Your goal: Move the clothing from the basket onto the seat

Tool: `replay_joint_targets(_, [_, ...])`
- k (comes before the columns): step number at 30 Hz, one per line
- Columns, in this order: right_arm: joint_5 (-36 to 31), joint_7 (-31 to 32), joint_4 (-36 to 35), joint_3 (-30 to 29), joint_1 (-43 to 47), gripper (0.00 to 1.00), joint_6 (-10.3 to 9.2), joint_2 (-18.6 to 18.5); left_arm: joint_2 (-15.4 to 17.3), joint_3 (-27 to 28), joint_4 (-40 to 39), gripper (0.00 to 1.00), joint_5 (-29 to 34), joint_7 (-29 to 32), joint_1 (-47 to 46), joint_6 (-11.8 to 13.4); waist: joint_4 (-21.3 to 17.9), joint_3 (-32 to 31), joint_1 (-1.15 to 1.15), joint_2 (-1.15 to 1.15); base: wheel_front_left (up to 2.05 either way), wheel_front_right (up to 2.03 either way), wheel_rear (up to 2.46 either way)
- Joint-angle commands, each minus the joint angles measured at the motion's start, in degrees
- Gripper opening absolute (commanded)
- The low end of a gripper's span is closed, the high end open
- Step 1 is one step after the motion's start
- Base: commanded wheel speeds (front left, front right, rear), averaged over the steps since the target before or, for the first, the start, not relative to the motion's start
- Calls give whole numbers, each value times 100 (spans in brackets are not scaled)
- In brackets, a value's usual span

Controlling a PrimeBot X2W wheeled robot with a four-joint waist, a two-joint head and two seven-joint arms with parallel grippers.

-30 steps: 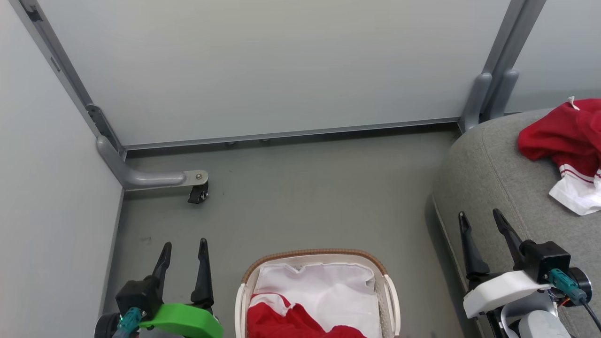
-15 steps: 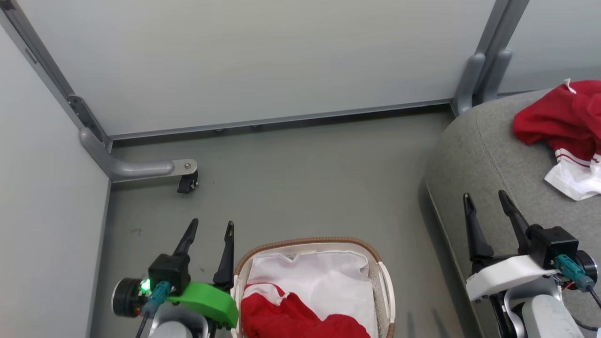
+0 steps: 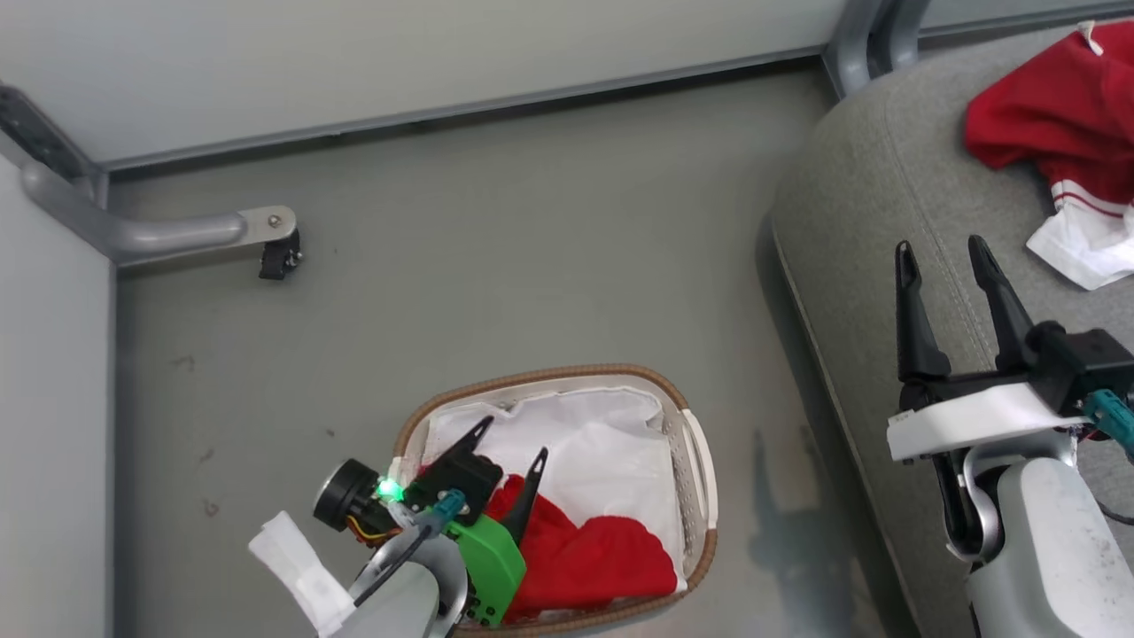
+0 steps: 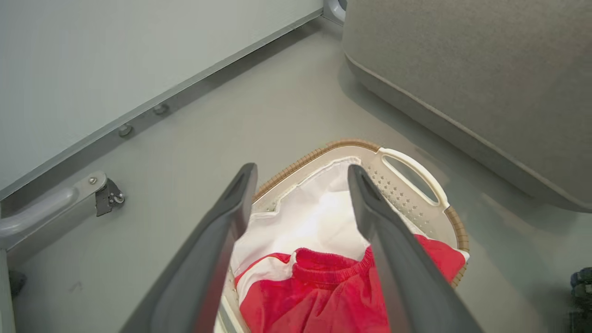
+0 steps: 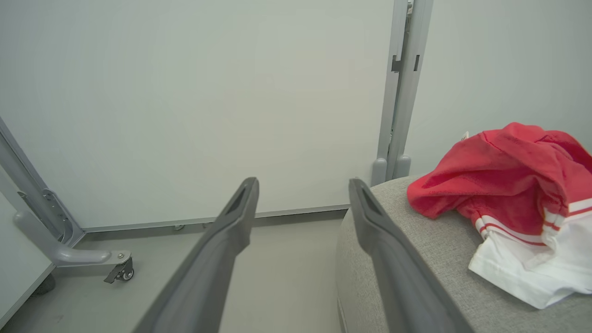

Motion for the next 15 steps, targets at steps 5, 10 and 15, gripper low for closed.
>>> replay_joint_targets(5, [209,-14,-117,135,-363,100,-8,-16,31,-1054,880,100,-329,66,-479,-10,-698,1082,0,0,0,0,0])
replay_joint_targets(10, [410,-14,-156,279,-588,100,-8,-12,31,-2064,1325,100,-775,241,-726,-4,-959,1481,0,0,0,0,0])
replay_joint_targets(15, [564,-14,-204,402,-748,100,-8,-13,134,-2865,1531,100,-1265,324,-936,-5,-1169,1804,0,0,0,0,0])
